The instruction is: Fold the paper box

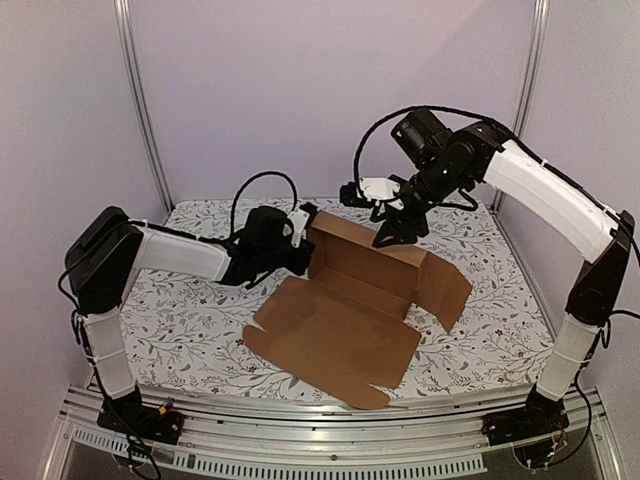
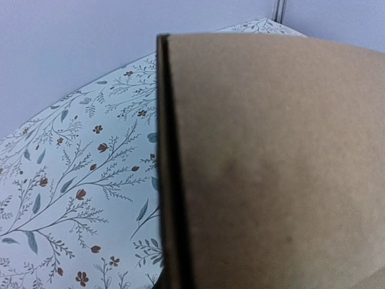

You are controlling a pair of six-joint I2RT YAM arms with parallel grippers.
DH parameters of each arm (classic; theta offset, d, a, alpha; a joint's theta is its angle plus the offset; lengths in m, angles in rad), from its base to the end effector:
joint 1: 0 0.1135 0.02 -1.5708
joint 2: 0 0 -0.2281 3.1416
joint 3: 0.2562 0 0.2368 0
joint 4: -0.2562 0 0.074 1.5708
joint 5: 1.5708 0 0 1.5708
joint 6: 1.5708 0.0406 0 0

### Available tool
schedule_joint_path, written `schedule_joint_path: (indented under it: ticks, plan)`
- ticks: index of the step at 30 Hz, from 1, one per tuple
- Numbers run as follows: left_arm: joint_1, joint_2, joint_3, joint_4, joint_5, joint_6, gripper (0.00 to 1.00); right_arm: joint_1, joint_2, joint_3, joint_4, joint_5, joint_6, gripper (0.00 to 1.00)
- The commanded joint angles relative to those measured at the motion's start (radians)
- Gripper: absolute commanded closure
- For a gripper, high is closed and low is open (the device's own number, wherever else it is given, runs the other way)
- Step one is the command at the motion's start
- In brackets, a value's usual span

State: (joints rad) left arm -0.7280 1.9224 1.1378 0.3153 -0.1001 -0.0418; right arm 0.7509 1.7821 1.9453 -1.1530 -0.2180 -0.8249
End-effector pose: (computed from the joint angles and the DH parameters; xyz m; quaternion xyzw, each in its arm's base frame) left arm 0.3051 -0.2665 0.1565 0.2617 0.8103 -0.1567 0.5004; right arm 0.2473 0.2428 0.3380 -0.6971 0.6497 0.0936 0.2884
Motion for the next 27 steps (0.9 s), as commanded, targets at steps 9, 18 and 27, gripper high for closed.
schedule_joint_path:
  ticks: [9,18,27]
  plan:
    - [-0.005,-0.06,-0.178,0.125,0.04,-0.063,0.91,-0.115,0.357,0.317,-0.193,-0.18,0.262,0.41]
    - [-0.025,0.058,-0.243,0.459,0.066,-0.083,0.77,-0.145,0.437,0.339,-0.22,-0.256,0.287,0.43]
    - [-0.064,0.166,-0.221,0.572,-0.04,-0.086,0.84,-0.174,0.476,0.373,-0.281,-0.408,0.301,0.45]
